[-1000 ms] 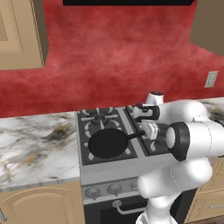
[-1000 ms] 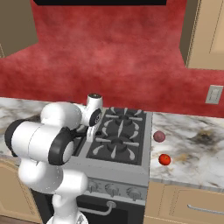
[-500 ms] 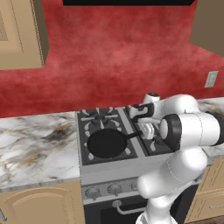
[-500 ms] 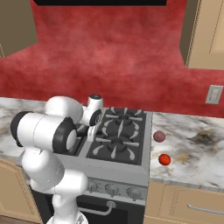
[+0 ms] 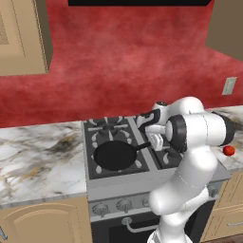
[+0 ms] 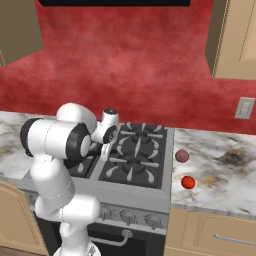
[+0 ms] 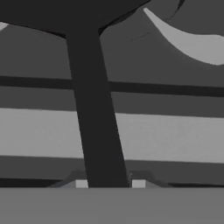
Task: Place the pan on the front left burner on the stove. Then place the tomato and the onion in the pan and turn on the front left burner.
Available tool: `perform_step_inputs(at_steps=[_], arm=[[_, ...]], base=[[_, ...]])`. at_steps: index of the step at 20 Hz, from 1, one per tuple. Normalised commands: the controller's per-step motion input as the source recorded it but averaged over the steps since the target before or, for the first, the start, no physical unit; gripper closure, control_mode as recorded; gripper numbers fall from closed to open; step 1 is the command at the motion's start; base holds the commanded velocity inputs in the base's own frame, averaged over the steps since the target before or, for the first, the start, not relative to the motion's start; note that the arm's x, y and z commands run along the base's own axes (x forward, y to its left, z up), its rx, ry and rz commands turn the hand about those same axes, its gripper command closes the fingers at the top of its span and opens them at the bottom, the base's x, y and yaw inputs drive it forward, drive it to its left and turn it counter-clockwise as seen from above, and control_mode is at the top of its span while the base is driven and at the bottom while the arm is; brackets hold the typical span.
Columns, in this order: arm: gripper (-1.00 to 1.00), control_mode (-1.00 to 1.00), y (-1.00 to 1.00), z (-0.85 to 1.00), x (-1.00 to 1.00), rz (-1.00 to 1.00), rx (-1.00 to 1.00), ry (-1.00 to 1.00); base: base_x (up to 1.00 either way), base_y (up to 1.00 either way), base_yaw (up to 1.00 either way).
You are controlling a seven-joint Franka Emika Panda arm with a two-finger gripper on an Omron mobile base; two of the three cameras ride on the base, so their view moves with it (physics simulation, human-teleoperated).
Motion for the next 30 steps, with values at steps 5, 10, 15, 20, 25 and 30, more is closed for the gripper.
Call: perform_step_inputs(at_steps=[5, 10, 15, 20, 25, 30], arm=[[1.0, -1.0, 0.11, -0.4, 0.21, 0.0, 0.0, 0.0], [1.0, -1.0, 0.07, -0.36, 0.13, 0.0, 0.0, 0.0], [1.0, -1.0, 0.07, -0.31, 0.0, 0.0, 0.0, 0.0], [-1.0, -1.0, 0.15, -0.22, 0.0, 0.0, 0.0, 0.0], [-1.0, -1.0, 0.0, 0.0, -0.04, 0.0, 0.0, 0.0], [-1.0, -1.0, 0.0, 0.01, -0.2, 0.0, 0.0, -0.05]], base=[[0.0, 0.0, 0.0], [0.0, 0.0, 0.0], [0.0, 0.0, 0.0], [0.0, 0.0, 0.0], [0.0, 0.0, 0.0], [0.0, 0.0, 0.0]])
